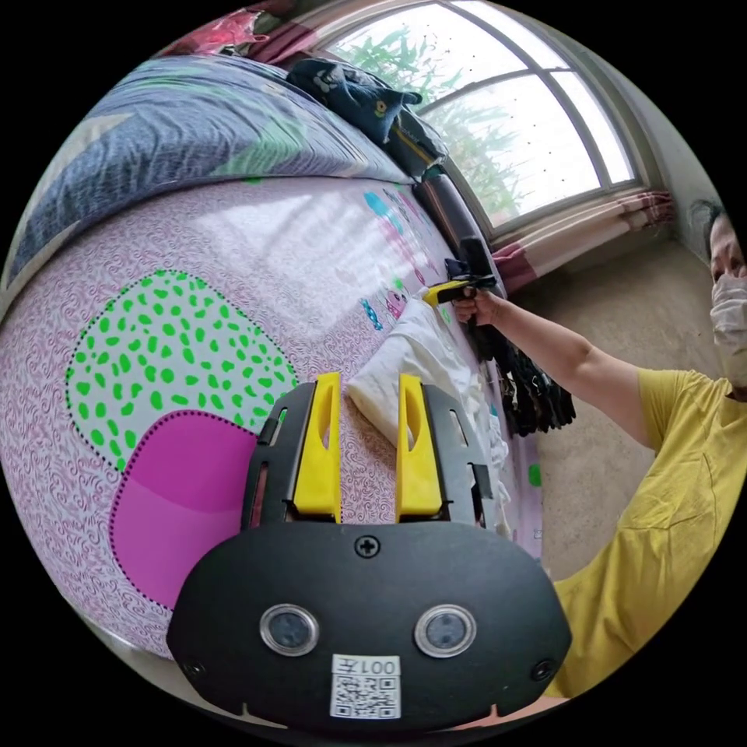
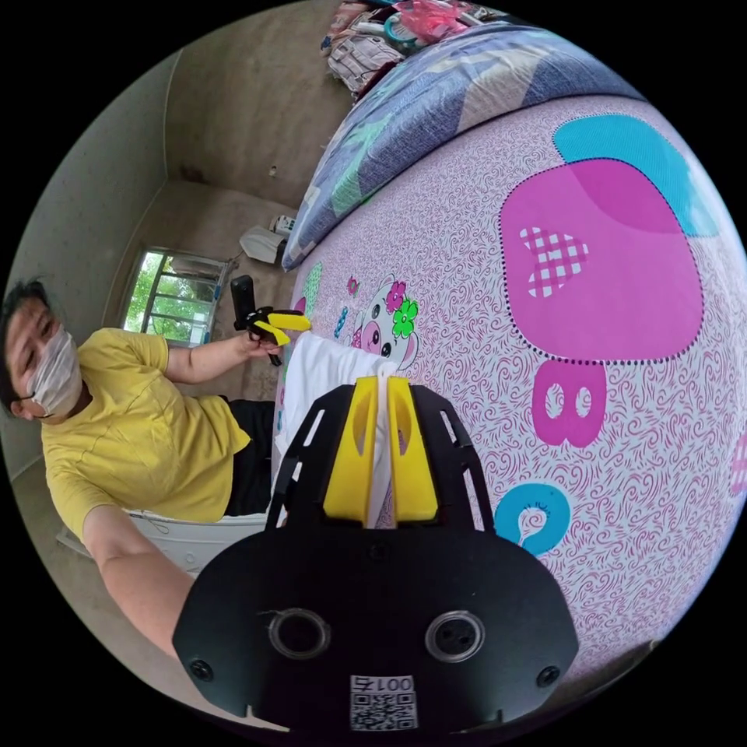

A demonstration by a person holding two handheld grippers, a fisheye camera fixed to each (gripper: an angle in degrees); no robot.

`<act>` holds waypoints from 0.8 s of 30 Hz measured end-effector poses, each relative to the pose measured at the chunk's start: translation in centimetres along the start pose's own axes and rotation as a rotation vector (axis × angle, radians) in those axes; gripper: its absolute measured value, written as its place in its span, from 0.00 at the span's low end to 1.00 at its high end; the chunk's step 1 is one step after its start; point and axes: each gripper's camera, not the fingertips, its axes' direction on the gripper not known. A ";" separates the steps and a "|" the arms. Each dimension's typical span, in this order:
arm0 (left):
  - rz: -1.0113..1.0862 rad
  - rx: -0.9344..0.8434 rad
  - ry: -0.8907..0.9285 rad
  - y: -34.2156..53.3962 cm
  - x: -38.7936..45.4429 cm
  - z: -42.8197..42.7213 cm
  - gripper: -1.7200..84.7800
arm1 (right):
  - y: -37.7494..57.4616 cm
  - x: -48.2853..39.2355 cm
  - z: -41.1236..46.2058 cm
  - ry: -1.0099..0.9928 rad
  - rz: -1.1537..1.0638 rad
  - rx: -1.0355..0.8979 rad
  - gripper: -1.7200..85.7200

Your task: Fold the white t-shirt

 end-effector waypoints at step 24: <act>0.583 -0.073 0.102 7.8 4.6 5.1 0.02 | 16.1 -14.4 -2.0 0.322 -0.218 0.128 0.04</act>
